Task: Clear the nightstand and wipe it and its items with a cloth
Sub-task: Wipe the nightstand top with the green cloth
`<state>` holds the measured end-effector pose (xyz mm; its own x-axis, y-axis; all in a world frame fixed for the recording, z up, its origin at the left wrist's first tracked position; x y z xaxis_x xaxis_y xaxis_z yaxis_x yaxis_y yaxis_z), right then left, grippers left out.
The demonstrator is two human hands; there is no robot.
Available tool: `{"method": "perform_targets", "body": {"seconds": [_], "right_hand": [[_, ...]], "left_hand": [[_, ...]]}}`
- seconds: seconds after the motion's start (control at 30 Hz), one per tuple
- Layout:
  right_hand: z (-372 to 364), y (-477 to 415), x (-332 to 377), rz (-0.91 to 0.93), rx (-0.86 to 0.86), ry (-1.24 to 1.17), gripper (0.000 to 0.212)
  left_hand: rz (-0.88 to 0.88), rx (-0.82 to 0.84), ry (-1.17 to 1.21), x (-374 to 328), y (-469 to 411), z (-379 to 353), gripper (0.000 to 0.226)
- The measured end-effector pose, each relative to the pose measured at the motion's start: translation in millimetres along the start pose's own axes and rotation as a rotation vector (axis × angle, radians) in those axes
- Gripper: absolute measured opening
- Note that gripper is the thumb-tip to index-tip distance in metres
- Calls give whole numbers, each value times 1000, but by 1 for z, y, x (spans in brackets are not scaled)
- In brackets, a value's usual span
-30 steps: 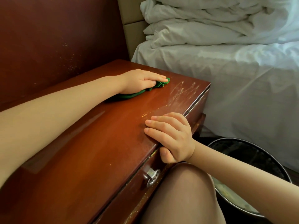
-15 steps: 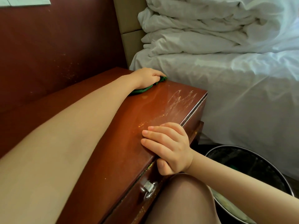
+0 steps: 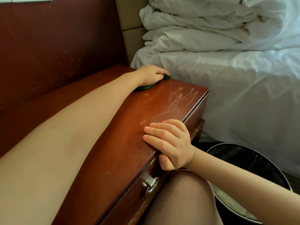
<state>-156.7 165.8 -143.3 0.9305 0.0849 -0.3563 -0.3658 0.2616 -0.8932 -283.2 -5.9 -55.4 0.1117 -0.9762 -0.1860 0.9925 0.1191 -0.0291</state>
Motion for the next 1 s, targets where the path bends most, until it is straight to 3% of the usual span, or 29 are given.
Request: {"method": "perform_targets", "body": {"seconds": [0.53, 1.0], "right_hand": [[0, -2, 1, -5, 10, 5, 46], [1, -5, 1, -22, 47, 2, 46]], "left_hand": [[-189, 72, 150, -4, 39, -2, 39], [-341, 118, 103, -14, 97, 1, 40]]}}
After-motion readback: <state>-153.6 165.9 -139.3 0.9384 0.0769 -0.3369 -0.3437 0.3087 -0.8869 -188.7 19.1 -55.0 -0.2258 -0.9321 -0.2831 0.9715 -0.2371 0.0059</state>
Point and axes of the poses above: each hand's wrist, its own y-axis away from the middle knuckle, its own z-axis out of the back of the hand, x = y × z, the point moved 3 cm from there along -y, towards the middle knuckle, and after that the axes turned 7 degrees about z, right-handed, at the moved point
